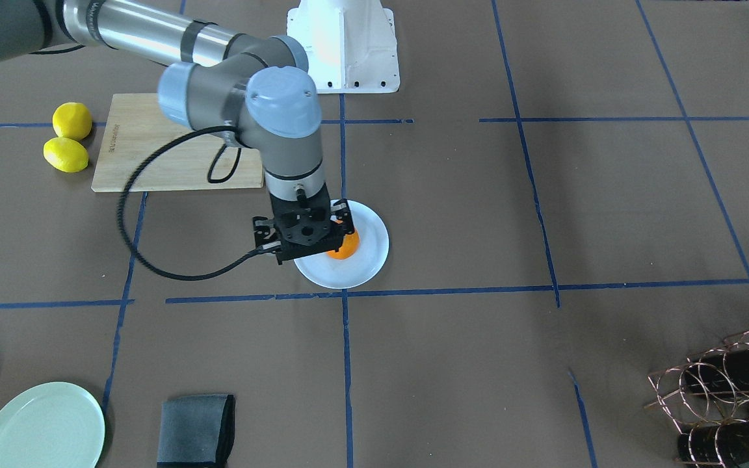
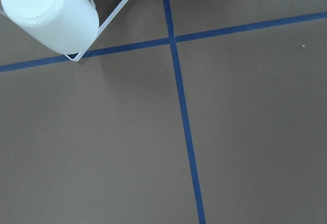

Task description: Pick orange to plate

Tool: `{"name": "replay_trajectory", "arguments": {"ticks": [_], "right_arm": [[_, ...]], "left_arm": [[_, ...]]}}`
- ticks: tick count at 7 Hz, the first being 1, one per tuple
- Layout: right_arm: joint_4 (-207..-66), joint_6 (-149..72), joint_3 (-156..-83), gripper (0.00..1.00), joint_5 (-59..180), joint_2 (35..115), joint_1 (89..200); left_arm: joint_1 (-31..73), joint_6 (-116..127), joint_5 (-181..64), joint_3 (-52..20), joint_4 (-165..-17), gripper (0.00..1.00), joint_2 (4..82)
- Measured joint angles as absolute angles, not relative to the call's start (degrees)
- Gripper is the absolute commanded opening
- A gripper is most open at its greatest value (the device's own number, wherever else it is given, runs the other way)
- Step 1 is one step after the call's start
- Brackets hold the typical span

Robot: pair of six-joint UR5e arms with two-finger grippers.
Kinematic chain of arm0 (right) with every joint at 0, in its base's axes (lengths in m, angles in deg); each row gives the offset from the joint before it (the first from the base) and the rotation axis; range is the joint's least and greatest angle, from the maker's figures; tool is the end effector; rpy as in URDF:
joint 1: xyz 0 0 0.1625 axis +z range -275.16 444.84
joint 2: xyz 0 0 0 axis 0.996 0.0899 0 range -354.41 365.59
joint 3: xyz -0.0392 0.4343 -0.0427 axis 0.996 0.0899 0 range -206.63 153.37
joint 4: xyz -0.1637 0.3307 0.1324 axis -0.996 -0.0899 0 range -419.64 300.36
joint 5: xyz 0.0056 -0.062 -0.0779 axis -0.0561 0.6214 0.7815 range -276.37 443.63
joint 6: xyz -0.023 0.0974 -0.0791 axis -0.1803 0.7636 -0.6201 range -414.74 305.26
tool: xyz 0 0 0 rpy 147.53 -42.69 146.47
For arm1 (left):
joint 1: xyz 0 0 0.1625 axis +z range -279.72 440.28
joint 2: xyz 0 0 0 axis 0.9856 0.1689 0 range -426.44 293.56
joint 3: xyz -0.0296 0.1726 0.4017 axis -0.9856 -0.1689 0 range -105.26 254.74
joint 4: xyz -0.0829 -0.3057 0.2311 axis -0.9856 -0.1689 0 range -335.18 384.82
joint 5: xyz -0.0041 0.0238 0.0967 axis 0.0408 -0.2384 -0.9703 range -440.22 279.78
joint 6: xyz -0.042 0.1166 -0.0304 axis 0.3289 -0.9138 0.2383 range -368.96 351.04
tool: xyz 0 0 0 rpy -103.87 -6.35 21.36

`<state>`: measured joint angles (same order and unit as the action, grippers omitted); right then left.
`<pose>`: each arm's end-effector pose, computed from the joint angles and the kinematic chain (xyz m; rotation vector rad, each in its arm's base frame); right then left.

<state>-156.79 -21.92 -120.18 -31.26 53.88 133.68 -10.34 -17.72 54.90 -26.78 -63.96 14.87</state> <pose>-0.4014 -0.5801 0.2572 0.2719 -0.7298 -0.2826 -0.0473 -0.4038 0.6647 0.0911 0.7834 0.1457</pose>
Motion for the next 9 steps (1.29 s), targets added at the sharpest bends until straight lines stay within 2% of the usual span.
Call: {"name": "replay_trajectory", "arguments": {"ticks": [2, 4, 6, 9], "right_arm": [[-160.6, -43.9, -125.6, 1.00, -37.9, 63.5, 145.8], [-161.2, -63.8, -126.1, 1.00, -39.9, 72.9, 156.8], [-160.7, -70.6, -125.5, 1.00, -39.8, 82.0, 165.4], [-160.1, -71.5, -124.3, 1.00, -39.2, 93.9, 171.9]], "left_arm": [[-10.4, -17.7, 54.9, -26.4, -63.9, 1.00, 14.7], [-10.4, -17.7, 54.9, -26.5, -63.9, 1.00, 14.7], [-10.4, -17.8, 55.0, -26.6, -63.9, 1.00, 14.7], [-10.5, -17.8, 54.9, -27.1, -63.8, 1.00, 14.6]]}}
